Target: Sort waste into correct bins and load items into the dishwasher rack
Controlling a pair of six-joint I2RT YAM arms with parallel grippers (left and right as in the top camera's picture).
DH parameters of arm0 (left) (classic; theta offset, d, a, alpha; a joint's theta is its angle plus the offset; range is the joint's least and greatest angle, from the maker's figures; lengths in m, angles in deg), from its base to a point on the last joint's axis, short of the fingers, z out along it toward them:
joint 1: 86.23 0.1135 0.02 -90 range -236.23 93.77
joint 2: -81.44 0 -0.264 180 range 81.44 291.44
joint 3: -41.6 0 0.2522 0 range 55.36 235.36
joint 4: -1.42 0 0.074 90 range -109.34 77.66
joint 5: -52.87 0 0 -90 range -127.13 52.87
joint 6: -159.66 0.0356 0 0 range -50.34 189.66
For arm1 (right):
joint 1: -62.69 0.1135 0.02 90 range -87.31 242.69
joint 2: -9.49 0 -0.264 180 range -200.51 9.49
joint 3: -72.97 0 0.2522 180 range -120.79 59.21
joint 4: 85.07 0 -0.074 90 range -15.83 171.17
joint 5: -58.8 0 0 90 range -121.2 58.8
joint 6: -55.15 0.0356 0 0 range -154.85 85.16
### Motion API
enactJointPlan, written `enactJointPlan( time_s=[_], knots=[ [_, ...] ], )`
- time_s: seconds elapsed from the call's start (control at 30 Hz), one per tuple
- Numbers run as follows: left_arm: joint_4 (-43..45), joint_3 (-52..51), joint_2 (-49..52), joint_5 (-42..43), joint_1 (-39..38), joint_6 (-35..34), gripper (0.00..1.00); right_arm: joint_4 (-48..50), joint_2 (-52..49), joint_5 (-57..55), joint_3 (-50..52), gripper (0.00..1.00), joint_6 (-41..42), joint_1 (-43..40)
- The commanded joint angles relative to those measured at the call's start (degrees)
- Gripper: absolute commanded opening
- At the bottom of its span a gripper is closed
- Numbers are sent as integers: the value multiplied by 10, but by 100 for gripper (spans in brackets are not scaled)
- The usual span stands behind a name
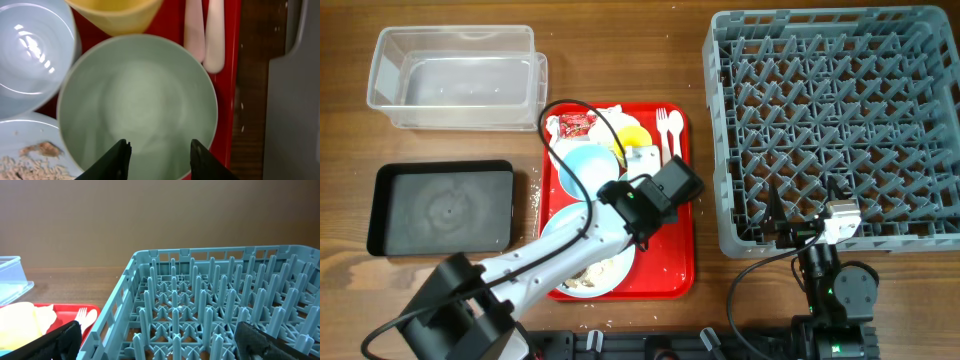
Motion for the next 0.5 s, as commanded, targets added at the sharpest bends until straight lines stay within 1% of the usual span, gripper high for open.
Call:
enactJointPlan(
  time_s=[0.0,0.13,0.17,0.2,0.3,0.47],
  knots=[
    [7,9,14,11,-17,-8,47,1,2,-6,1,100,8,1],
    [2,9,14,47,-18,4,48,1,2,-6,1,100,8,1],
    [-5,9,14,70,-18,38,50,1,2,-6,1,100,8,1],
    [-11,9,14,76,-18,52,51,1,2,-6,1,100,8,1],
    [-26,9,14,78,-23,78,53,1,2,-6,1,100,8,1],
    [-20,8,15,72,-47,132,55,1,2,-6,1,100,8,1]
  ],
)
